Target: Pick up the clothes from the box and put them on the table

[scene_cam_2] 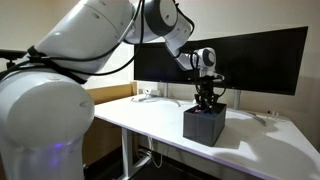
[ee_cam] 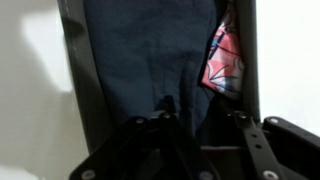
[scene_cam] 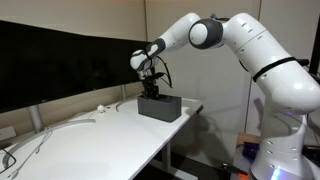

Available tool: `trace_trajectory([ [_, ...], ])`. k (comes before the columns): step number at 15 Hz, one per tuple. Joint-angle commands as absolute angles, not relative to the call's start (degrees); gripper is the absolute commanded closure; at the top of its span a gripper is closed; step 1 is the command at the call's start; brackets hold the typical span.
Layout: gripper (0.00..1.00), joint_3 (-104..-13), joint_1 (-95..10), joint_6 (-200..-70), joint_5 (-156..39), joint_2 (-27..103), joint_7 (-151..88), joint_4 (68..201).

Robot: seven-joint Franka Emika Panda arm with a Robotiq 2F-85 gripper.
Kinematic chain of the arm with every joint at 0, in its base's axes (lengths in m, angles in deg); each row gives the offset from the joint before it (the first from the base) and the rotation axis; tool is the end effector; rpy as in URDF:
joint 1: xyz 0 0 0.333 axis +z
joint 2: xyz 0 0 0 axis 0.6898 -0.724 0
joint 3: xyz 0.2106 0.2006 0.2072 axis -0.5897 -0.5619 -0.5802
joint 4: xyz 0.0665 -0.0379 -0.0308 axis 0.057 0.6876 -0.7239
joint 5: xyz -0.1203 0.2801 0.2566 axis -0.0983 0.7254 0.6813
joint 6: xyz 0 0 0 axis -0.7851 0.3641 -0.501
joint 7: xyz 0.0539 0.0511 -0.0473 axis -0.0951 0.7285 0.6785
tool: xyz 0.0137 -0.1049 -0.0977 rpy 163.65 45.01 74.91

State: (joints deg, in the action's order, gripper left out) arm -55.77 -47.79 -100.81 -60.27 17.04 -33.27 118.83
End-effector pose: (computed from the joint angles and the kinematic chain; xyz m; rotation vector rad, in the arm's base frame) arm 0.7105 -0.1331 0.3226 2.9475 -0.3804 -0.3681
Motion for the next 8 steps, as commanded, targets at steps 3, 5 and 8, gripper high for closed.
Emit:
trace_trajectory([
  [3, 0.93, -56.7, -49.16, -99.76, -58.46, 15.88, -33.31, 117.47],
  [5, 0.6, -56.87, -50.02, -100.81, -56.38, 16.69, -33.61, 117.54],
  [8, 0.47, -56.9, -51.99, -100.77, -52.51, 16.89, -33.92, 116.76],
])
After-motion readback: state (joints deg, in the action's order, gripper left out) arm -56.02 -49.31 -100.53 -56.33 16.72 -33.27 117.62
